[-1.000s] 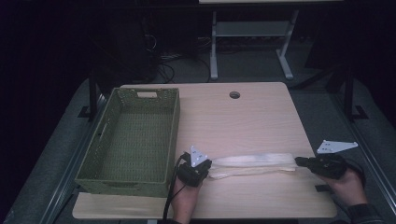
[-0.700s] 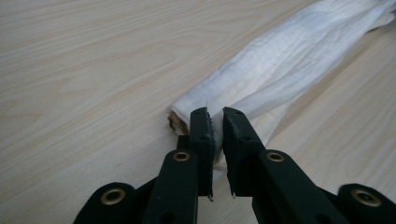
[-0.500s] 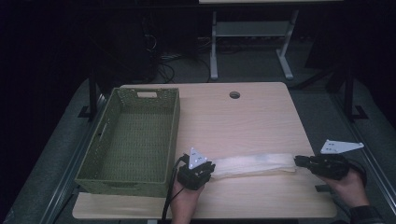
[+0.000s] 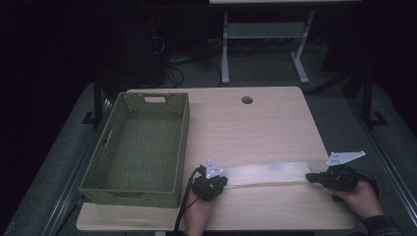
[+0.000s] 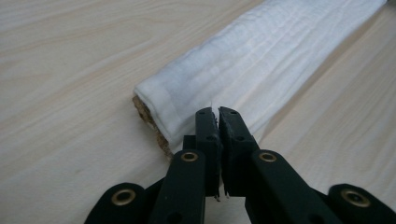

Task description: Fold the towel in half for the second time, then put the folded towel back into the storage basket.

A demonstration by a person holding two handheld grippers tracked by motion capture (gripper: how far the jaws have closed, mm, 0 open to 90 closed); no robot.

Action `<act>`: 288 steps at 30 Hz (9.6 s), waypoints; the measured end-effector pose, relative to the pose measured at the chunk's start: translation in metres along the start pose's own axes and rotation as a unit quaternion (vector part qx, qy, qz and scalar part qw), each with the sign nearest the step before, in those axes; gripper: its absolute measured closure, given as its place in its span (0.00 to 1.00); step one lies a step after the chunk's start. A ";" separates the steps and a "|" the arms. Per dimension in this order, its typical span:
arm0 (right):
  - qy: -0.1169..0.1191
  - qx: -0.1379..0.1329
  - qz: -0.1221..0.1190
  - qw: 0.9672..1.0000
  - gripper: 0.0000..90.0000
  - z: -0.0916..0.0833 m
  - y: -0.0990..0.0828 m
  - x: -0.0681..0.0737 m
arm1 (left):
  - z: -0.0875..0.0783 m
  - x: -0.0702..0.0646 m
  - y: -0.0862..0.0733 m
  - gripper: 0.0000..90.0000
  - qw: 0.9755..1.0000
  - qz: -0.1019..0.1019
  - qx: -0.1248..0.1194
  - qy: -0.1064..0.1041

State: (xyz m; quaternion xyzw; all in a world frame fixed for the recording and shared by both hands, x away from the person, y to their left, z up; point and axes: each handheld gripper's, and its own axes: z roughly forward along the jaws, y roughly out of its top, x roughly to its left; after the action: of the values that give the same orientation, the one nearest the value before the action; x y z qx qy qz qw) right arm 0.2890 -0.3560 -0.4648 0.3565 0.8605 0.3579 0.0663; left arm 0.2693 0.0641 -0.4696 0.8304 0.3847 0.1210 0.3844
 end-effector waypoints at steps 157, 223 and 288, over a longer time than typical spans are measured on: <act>-0.029 -0.044 -0.040 0.998 0.35 0.065 0.084 0.007 | 0.027 -0.039 0.069 0.41 0.956 0.208 0.046 -0.203; 0.085 -0.010 -0.133 0.987 0.46 0.101 0.156 -0.007 | 0.063 -0.045 0.068 0.89 0.927 0.228 0.129 -0.268; 0.116 -0.011 -0.182 0.976 0.89 0.107 0.197 0.002 | 0.008 -0.024 0.106 0.90 0.941 0.200 0.068 -0.265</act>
State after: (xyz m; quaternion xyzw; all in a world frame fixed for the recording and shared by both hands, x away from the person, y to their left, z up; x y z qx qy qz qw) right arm 0.4388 -0.1975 -0.4121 0.1493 0.9089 0.3877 0.0343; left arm 0.3152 -0.0009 -0.3953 0.9166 0.1019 -0.0551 0.3826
